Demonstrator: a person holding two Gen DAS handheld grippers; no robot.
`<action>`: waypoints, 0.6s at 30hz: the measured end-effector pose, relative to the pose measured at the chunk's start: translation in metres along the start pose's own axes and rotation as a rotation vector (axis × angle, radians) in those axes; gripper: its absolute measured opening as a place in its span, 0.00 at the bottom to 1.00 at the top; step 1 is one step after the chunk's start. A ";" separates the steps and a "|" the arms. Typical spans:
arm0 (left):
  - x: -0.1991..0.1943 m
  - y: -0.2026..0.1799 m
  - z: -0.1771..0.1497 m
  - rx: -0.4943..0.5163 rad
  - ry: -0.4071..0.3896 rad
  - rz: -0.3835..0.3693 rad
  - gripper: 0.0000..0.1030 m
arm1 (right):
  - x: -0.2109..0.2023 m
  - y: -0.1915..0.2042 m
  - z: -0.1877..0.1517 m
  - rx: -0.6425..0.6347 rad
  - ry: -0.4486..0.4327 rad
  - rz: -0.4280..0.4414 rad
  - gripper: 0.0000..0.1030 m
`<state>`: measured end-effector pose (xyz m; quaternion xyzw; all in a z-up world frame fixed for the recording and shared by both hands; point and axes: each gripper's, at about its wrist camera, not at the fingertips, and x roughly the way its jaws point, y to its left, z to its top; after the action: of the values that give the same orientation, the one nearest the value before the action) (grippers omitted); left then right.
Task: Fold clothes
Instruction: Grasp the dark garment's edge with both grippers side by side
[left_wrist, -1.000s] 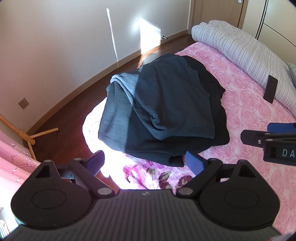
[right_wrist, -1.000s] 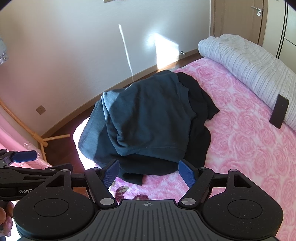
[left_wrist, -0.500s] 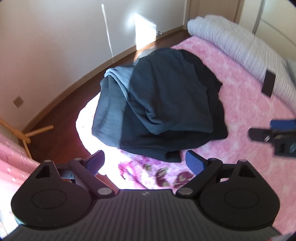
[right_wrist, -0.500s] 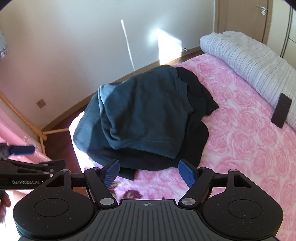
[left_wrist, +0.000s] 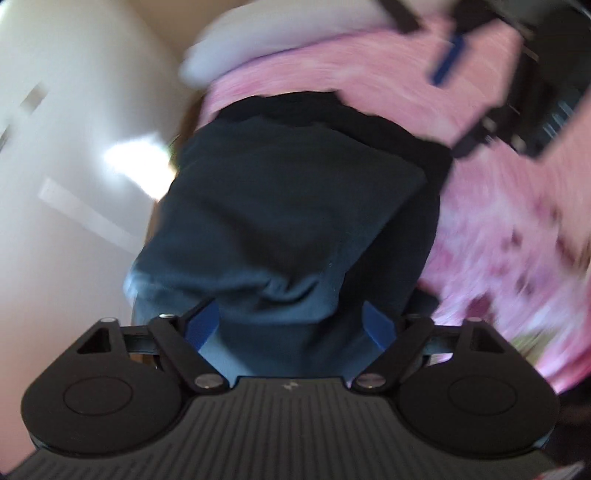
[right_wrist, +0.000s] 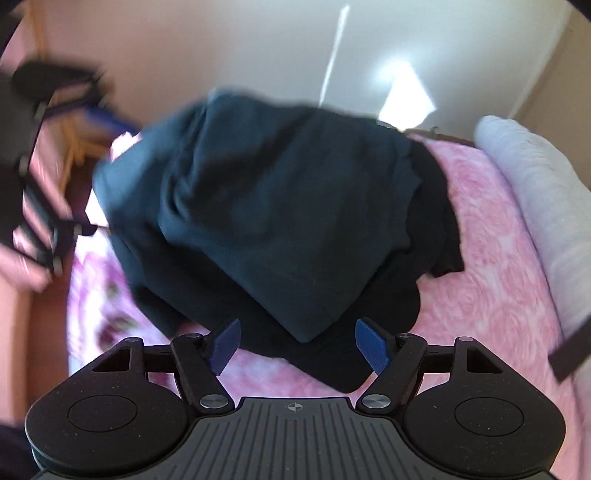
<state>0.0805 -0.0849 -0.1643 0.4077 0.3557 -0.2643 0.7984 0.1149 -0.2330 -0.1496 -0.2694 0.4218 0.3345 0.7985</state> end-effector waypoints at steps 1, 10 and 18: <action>0.014 -0.002 -0.004 0.075 -0.022 -0.017 0.77 | 0.016 0.000 -0.002 -0.035 0.009 0.003 0.71; 0.076 0.001 -0.027 0.444 -0.146 -0.100 0.42 | 0.109 -0.003 -0.003 -0.248 0.047 0.005 0.61; 0.059 0.068 0.004 0.083 -0.161 -0.261 0.13 | 0.112 -0.019 0.029 -0.226 0.022 -0.029 0.10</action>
<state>0.1663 -0.0603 -0.1773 0.3683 0.3295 -0.4121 0.7655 0.1906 -0.1897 -0.2275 -0.3672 0.3861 0.3653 0.7633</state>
